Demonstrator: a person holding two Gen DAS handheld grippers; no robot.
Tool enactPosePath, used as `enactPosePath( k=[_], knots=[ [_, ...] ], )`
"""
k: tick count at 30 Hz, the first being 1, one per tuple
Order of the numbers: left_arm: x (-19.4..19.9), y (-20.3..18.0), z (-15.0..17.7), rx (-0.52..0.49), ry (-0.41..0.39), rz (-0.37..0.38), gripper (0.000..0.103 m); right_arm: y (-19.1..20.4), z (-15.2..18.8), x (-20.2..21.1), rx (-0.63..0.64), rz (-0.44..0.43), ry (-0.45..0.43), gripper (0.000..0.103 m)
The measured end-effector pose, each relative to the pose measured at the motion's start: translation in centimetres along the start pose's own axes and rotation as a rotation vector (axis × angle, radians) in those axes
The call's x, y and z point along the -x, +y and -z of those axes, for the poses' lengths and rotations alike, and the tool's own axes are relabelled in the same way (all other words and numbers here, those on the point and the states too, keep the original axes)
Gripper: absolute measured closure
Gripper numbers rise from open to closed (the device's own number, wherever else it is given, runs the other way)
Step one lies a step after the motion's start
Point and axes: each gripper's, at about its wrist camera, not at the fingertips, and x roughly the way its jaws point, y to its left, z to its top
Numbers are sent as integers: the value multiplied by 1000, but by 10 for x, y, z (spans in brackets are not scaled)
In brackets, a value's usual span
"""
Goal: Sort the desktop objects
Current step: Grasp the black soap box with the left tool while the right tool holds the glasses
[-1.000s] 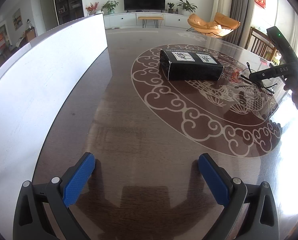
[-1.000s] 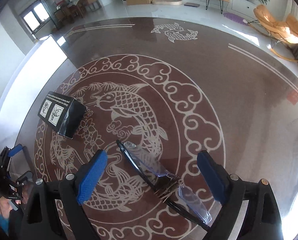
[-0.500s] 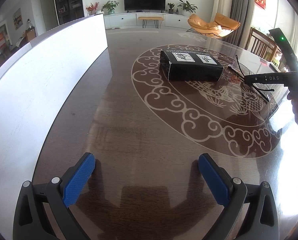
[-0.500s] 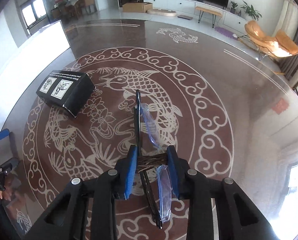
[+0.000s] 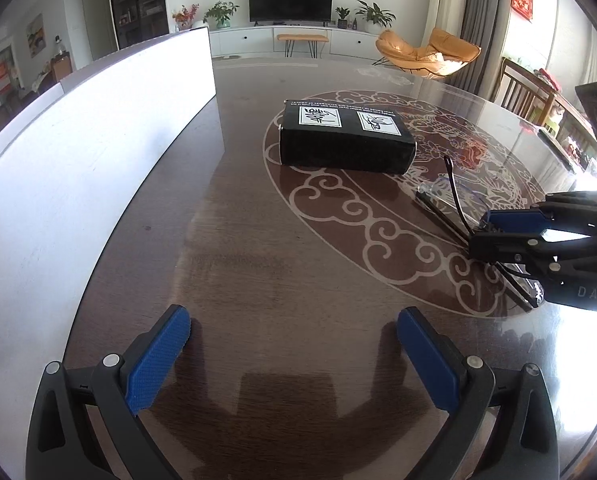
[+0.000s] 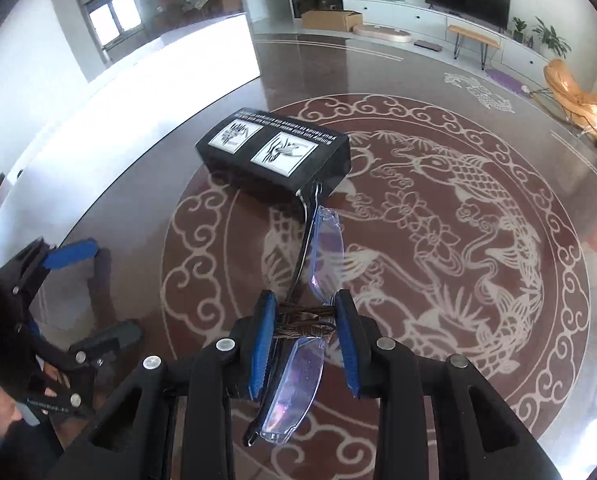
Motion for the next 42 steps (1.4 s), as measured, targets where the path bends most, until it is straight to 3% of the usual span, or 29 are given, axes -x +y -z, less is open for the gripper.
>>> enactPosePath(
  k=[2, 5, 9, 14, 17, 20, 23, 28, 30, 35, 39, 42],
  knots=[
    [0, -1, 0, -2, 2, -4, 0, -6, 11, 6, -21, 38, -12, 72],
    [1, -2, 0, -6, 4, -13, 0, -49, 7, 5, -189, 116, -46, 72],
    [0, -2, 0, -4, 4, -13, 0, -97, -29, -9, -315, 178, -40, 72],
    [0, -2, 1, 0, 2, -8, 0, -96, -87, -41, -268, 241, -10, 72],
    [1, -1, 2, 1, 1, -7, 0, -86, -113, -56, -222, 192, -21, 72],
    [1, -1, 2, 2, 1, -6, 0, -62, -121, -65, -84, 88, -23, 72],
    [1, -1, 2, 0, 2, -9, 0, -34, -109, -62, 58, -9, -10, 72],
    [1, -2, 2, -3, 3, -13, 0, 15, -50, -37, 201, -158, 17, 72],
    [1, -1, 2, 0, 3, -9, 0, 24, -26, -25, 216, -92, 7, 72],
    [3, 1, 6, 2, 6, -12, 0, -12, 13, -2, 20, 116, -45, 72],
    [4, -4, 4, 19, 13, 7, 0, -36, 41, 16, -66, 132, -99, 71],
    [-3, -10, -12, 85, 27, 42, 0, -40, 54, 21, -94, 91, -163, 63]
  ],
)
